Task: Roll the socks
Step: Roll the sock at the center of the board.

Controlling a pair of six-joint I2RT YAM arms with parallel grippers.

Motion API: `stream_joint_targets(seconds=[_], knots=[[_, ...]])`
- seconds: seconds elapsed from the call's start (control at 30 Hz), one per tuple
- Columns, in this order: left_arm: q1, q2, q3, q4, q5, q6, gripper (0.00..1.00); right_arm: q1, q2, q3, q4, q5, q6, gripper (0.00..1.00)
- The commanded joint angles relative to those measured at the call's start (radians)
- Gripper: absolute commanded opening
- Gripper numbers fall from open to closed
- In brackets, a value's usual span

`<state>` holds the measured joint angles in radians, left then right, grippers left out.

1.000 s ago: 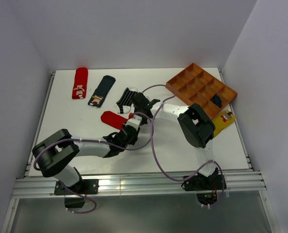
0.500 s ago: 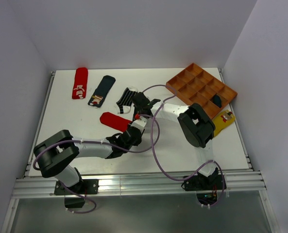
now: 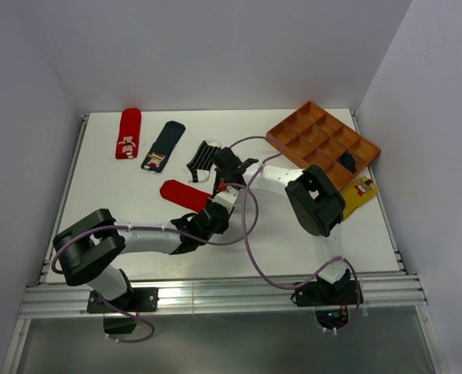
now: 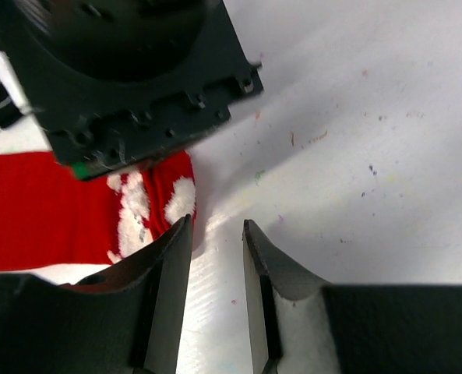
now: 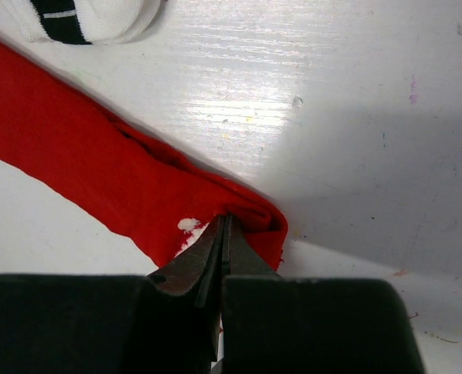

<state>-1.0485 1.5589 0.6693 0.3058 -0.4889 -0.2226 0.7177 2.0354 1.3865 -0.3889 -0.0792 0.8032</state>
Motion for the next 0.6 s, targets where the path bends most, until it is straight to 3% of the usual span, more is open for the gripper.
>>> stream_joint_targets(seconds=[0.0,0.57], knots=[[0.002,0.036,0.041,0.003,0.021,0.008,0.37,0.005,0.051,-0.033,-0.028,0.018,-0.001,0.0],[0.045,0.062,0.038,-0.019,-0.011,-0.023,0.37,0.003,0.052,-0.035,-0.025,0.01,-0.001,0.0]])
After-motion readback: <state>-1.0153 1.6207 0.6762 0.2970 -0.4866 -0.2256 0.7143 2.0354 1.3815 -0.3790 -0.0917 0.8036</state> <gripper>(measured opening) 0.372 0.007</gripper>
